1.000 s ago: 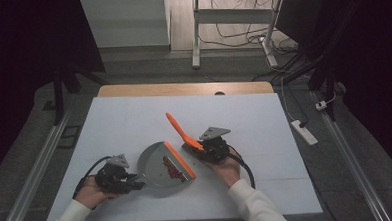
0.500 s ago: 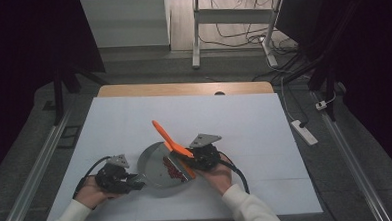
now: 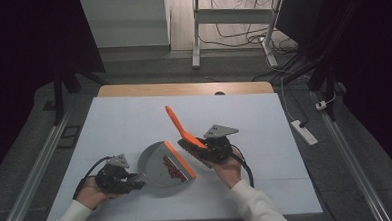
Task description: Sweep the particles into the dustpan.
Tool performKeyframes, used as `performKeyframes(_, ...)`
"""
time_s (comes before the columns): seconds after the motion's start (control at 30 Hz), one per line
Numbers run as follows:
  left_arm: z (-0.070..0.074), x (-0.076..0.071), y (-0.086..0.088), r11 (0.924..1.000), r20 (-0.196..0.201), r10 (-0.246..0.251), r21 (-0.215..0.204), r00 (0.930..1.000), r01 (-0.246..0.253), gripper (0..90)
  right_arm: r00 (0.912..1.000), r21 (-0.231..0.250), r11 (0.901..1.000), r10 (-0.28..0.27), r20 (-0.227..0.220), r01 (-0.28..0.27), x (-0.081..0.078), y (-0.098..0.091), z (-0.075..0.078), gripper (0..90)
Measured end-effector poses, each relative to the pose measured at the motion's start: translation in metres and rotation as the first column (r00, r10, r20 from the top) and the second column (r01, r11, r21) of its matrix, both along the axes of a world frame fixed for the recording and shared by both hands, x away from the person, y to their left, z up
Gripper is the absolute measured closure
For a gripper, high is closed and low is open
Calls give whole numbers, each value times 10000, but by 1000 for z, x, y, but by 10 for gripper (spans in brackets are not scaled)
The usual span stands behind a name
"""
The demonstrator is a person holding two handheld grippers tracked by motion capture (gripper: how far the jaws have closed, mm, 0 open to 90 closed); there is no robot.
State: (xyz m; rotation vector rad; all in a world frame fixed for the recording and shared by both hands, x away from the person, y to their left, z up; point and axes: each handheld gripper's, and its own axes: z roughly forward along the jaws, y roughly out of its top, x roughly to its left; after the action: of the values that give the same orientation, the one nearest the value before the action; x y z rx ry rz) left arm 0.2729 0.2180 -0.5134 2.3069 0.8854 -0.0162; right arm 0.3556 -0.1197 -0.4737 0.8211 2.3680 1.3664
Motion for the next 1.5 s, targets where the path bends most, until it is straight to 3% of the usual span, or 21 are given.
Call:
performKeyframes(0.2,-3,-2,-2,10000,205,83,-51,9998,-82,616,9995,-34,9995,-314,-83,313,6,-10,0,701)
performKeyframes(0.53,-4,-3,-4,9998,470,169,-107,9988,-164,616,9991,98,9991,-415,-38,415,6,-17,4,701)
performKeyframes(0.8,-2,-4,-5,9983,677,550,-212,9962,-537,616,9994,160,9992,-359,-19,359,6,-24,7,702)
performKeyframes(1.17,3,-6,-2,9917,880,1208,-548,9888,-1162,616,9994,-76,9994,-335,13,335,4,-37,12,701)
performKeyframes(1.5,4,-12,0,9802,861,1814,-965,9796,-1730,616,9988,-126,9988,-481,50,481,2,-53,16,701)
